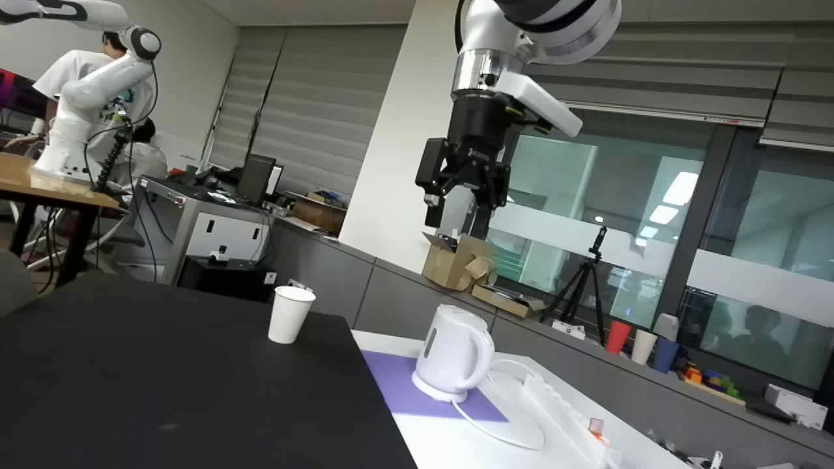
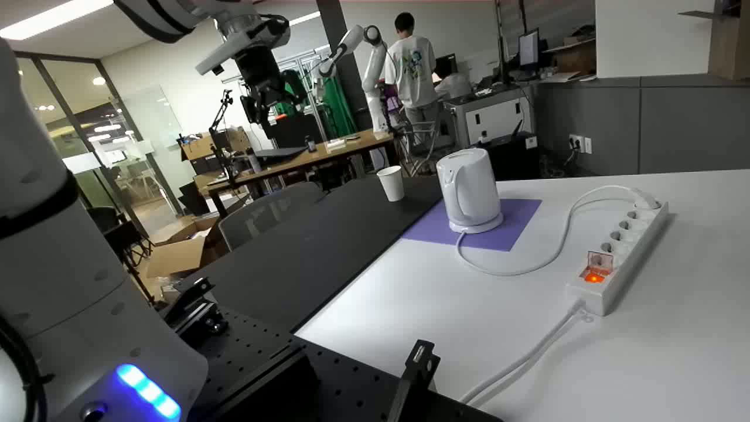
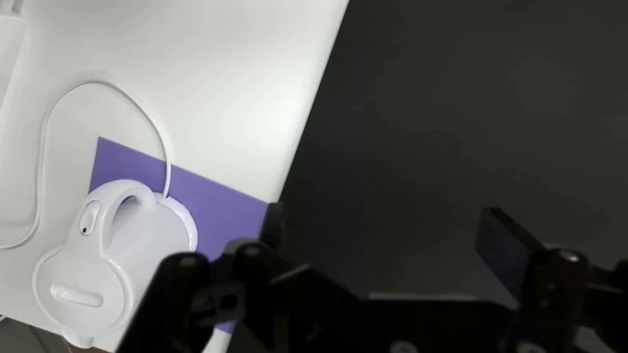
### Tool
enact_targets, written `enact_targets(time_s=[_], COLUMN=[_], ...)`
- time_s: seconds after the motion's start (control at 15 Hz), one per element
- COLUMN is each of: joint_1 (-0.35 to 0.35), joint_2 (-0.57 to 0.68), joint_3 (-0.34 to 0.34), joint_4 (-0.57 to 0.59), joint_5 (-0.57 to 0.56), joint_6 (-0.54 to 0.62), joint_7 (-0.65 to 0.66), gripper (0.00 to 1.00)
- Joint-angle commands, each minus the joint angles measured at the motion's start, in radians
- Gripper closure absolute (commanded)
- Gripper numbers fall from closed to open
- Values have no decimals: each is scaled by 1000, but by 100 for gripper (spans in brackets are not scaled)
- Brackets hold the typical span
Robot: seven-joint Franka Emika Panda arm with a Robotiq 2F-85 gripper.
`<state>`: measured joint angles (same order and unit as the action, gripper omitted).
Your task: Turn off the kettle then turn off the extension cable
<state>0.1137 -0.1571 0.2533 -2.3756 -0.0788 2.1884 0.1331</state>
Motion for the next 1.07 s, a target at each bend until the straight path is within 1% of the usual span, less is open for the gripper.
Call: enact_targets(time_s=[0.0,0.6,0.67,0.73,0.8,0.87,1.0], joint_1=[21,21,16,1,-15,-35,-72], joint_2=[1,1,7,17,28,43,88], joint_3=[-21,-21,-27,-38,-53,-74,-125], joint_4=[2,2,2,-1,1,3,19], joint_5=[-4,-4,-16,-53,-80,-120,-156], joint_6=[-2,-2,19,66,104,156,255], joint_7=[3,3,-9,-7,-2,7,5], gripper=[0,0,0,0,25,26,40])
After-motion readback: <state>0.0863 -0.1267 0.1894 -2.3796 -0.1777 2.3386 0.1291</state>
